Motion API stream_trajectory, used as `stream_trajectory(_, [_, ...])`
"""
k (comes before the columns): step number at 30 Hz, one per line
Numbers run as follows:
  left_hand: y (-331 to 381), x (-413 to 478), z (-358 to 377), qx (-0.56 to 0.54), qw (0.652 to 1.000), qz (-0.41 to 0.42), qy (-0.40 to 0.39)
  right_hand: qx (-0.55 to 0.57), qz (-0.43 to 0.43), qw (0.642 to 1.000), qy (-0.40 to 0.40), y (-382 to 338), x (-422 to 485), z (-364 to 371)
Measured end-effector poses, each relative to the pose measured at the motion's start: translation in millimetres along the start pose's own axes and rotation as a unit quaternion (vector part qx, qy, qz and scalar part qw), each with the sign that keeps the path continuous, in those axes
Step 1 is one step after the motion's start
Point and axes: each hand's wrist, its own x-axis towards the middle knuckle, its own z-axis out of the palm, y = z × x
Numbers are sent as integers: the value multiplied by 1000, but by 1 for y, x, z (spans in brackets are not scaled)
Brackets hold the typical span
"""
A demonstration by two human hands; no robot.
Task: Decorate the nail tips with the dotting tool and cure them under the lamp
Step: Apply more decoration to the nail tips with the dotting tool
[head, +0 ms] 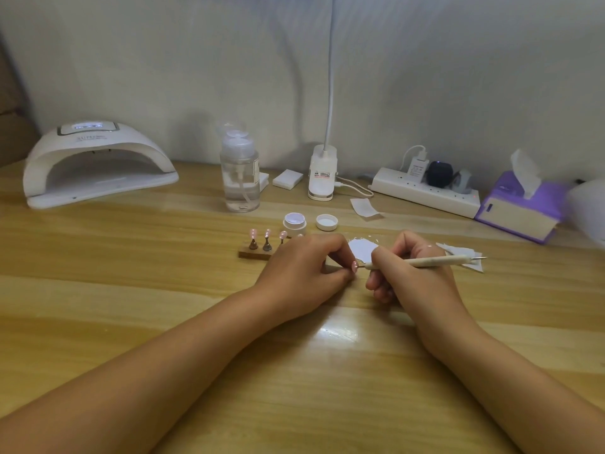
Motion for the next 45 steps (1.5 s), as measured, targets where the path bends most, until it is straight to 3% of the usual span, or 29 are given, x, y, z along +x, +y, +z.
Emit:
stream_trajectory(5, [1,0,0,-2,1000,-2,-2,19,-1,1000,7,-1,0,1])
stream_trajectory(11, [0,0,0,-16,1000,3,4,83,-34,993,75,-3,1,-3])
stream_trajectory(15, [-1,0,0,-15,1000,12,9,59,-83,989,109,-7,9,-13])
stream_trajectory(19, [-1,-1,0,-17,1000,17,14,4,-51,990,128,1,23,-29])
stream_trajectory(30, [2,-2,0,-21,1000,18,9,-195,-25,979,57,13,25,-28])
stream_trajectory(45, [1,-1,0,-16,1000,11,5,-170,-33,983,54,15,26,-28])
